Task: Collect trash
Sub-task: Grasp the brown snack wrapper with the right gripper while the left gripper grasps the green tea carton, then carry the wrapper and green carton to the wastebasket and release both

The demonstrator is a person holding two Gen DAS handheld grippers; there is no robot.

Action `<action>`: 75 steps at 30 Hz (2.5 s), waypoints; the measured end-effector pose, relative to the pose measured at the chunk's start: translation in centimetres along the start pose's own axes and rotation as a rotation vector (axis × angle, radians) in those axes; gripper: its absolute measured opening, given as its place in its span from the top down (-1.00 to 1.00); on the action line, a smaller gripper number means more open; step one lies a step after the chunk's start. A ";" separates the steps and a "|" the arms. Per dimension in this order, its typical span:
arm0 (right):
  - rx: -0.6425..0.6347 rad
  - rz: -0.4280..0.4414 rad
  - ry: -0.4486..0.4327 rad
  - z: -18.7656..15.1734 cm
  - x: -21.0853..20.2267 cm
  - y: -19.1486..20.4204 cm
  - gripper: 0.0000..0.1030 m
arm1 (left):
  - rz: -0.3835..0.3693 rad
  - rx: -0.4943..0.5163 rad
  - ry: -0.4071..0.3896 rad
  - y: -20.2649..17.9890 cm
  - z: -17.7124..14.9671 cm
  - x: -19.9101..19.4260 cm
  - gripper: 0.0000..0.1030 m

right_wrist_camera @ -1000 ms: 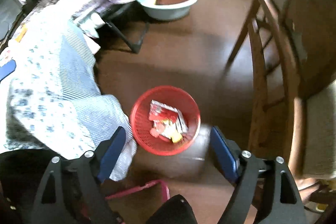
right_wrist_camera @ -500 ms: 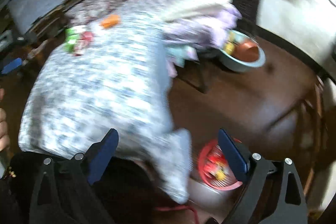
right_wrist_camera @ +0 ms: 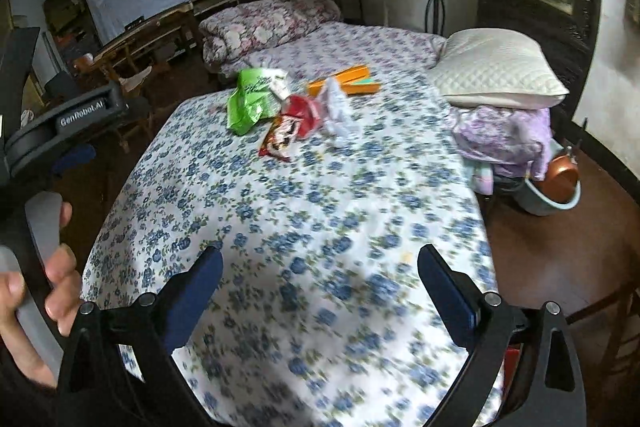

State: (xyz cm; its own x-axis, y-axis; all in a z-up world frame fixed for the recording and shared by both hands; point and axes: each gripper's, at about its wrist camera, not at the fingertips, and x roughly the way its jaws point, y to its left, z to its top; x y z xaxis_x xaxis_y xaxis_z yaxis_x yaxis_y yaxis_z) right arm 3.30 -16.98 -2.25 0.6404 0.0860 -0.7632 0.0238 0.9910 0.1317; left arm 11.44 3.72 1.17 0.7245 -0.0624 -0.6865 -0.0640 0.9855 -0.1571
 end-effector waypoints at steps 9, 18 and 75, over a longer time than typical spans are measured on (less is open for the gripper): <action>0.064 0.066 -0.015 6.0 7.3 2.3 -0.86 | 0.173 -0.115 -0.064 3.4 0.9 -0.2 -0.87; 0.138 -0.033 0.070 8.2 14.7 3.9 -0.35 | 0.131 -0.195 -0.040 6.0 1.5 0.0 -0.87; 0.166 0.144 0.058 2.6 6.7 -0.7 0.41 | -0.107 0.304 0.209 -3.5 0.9 9.5 -0.32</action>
State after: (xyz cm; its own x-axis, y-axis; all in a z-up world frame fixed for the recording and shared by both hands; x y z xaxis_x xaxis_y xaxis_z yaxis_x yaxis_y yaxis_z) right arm 9.54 -17.40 -5.83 0.6008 0.2361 -0.7637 0.0644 0.9380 0.3406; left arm 19.20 -0.21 -4.14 0.5586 -0.1673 -0.8124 0.2339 0.9715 -0.0392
